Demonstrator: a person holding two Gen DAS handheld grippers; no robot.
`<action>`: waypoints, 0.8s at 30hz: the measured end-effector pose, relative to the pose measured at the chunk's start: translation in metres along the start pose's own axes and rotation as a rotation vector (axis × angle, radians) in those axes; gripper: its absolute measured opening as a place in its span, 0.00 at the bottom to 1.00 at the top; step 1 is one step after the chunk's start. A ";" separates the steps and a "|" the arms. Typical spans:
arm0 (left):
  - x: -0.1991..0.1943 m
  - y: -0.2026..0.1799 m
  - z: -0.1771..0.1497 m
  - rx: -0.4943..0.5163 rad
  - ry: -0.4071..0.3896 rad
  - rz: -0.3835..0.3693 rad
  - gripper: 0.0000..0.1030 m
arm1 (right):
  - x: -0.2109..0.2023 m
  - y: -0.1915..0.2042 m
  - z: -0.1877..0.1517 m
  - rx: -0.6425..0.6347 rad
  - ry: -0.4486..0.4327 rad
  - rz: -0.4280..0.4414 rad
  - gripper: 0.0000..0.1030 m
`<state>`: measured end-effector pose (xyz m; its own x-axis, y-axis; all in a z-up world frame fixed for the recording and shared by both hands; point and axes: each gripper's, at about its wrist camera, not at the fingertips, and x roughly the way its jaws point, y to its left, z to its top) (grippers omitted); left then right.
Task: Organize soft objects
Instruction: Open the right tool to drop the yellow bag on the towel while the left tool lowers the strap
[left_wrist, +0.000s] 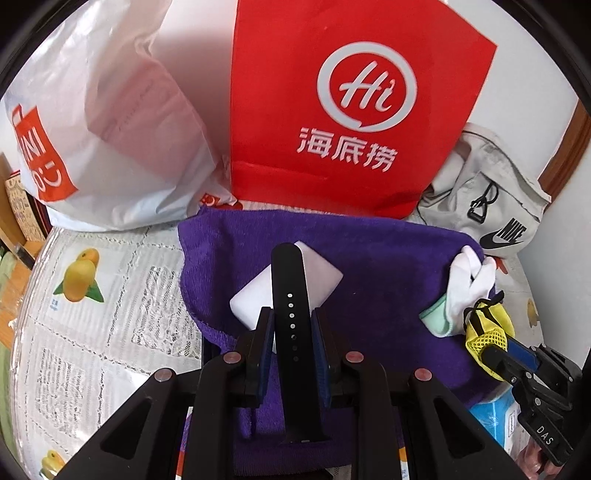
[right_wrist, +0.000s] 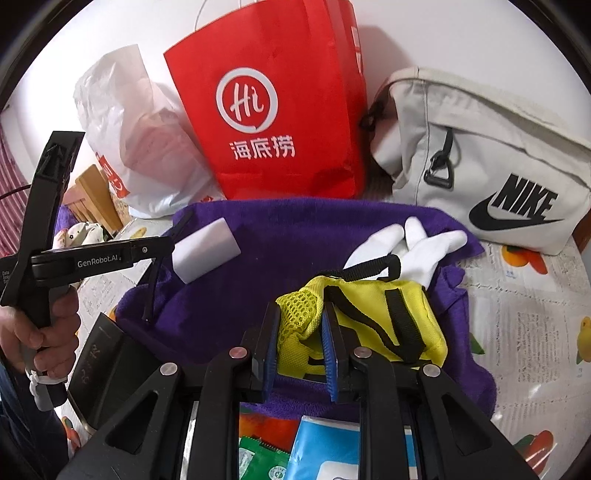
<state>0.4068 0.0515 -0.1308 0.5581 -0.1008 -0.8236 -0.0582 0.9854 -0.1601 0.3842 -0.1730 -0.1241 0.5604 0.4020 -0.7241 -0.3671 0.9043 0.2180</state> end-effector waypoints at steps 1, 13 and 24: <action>0.002 0.001 0.000 -0.001 0.007 0.001 0.19 | 0.001 -0.001 -0.001 0.004 0.005 0.003 0.22; 0.017 -0.002 -0.004 0.014 0.054 -0.003 0.20 | 0.014 -0.004 0.000 0.020 0.050 0.020 0.25; -0.017 0.003 -0.010 0.017 0.019 0.025 0.35 | -0.015 -0.004 -0.006 0.058 0.005 0.009 0.49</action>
<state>0.3891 0.0549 -0.1225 0.5405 -0.0783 -0.8377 -0.0581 0.9898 -0.1300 0.3727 -0.1832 -0.1186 0.5534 0.4091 -0.7255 -0.3280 0.9077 0.2617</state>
